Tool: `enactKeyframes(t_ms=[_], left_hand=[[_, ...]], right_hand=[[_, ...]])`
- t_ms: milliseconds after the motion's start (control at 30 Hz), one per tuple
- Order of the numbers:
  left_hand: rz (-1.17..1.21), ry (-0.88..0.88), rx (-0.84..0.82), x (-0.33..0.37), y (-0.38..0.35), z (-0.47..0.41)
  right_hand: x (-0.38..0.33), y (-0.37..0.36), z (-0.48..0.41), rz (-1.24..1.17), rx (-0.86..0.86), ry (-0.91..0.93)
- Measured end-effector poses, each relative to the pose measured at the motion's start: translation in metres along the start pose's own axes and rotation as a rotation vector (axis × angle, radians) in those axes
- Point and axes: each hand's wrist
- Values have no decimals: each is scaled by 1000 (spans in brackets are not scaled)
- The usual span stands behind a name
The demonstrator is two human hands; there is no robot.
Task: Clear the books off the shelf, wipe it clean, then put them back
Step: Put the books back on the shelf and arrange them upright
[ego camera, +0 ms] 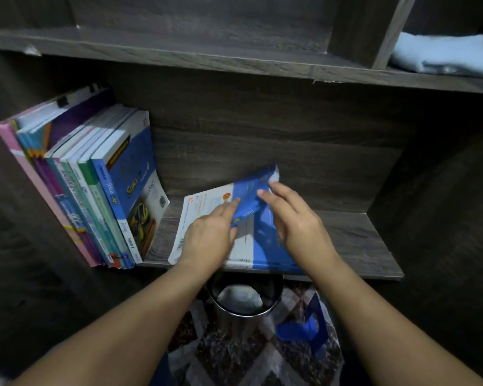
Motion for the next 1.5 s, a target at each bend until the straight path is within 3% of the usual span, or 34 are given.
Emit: enactKeyframes(t_ms=[100,167,233,333,500,667,933,1133,1333,1500], left_hand=[[140,135,67,-15,11,-5],[263,248,150,-23,20,-7],[321,356,222,-30,28,-6],[413,443,325,-40,43,-3],[218,253,483,-52,72,-8],[298,349,463,-63,96,-17],[300,270,597,-68,97,-27],[176,324,586,-71,86,-31],[-407,534,718,-77,72,-31],[-654,619,691,-73,67,-27]], right_hand=[[-11,-5,-2,-193,-70,-178],[-10,-11,5,-226,-241,-238],[-8,-18,12,-206,-432,-236],[-12,-27,16,-208,-575,-226],[-20,-40,17,-212,-685,-191],[-23,-48,18,-192,-754,-194],[-21,-53,15,-159,-783,-207],[-19,-53,19,-159,-814,-231],[-15,-44,19,-142,-834,-265],[-8,-36,21,-113,-873,-293]])
Point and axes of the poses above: each hand's wrist, its own z-axis away from the middle knuckle, its own y-axis out of the back of the hand, x = y × z, and after that the axes turned 15 degrees about y, right-handed
